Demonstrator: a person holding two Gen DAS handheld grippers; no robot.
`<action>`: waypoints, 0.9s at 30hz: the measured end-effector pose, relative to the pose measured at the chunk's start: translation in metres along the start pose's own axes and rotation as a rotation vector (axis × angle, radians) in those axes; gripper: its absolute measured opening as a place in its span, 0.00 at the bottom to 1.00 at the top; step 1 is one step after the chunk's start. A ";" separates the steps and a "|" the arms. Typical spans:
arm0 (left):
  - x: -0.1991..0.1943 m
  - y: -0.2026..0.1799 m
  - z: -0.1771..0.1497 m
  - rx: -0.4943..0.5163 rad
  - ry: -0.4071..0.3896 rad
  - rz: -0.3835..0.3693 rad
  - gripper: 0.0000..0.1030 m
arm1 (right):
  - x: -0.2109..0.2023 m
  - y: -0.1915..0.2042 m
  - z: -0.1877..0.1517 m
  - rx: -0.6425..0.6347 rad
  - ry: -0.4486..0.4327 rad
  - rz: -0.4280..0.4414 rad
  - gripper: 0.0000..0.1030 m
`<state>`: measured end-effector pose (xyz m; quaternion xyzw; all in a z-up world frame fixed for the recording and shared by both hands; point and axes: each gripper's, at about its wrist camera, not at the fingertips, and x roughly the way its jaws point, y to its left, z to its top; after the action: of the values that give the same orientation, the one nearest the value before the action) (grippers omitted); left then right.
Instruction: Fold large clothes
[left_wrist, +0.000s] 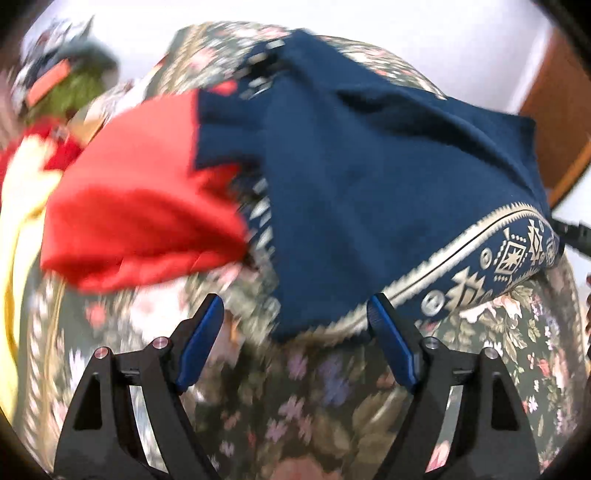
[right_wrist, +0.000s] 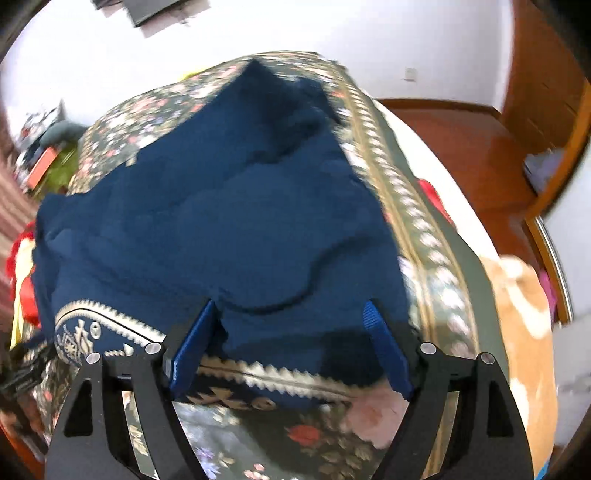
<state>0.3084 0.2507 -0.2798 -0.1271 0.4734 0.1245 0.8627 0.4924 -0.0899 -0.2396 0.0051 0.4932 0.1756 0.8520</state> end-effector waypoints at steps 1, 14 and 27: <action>-0.003 0.006 -0.005 -0.016 0.000 0.010 0.78 | -0.003 0.001 -0.002 -0.008 -0.002 -0.014 0.76; -0.043 0.030 -0.023 -0.329 -0.013 -0.332 0.78 | -0.046 0.020 -0.011 -0.117 -0.052 -0.063 0.76; 0.018 0.015 -0.015 -0.539 0.079 -0.656 0.64 | -0.044 0.032 -0.014 -0.131 -0.057 -0.004 0.76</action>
<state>0.3013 0.2620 -0.3047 -0.4965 0.3911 -0.0425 0.7738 0.4511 -0.0754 -0.2041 -0.0464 0.4561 0.2056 0.8646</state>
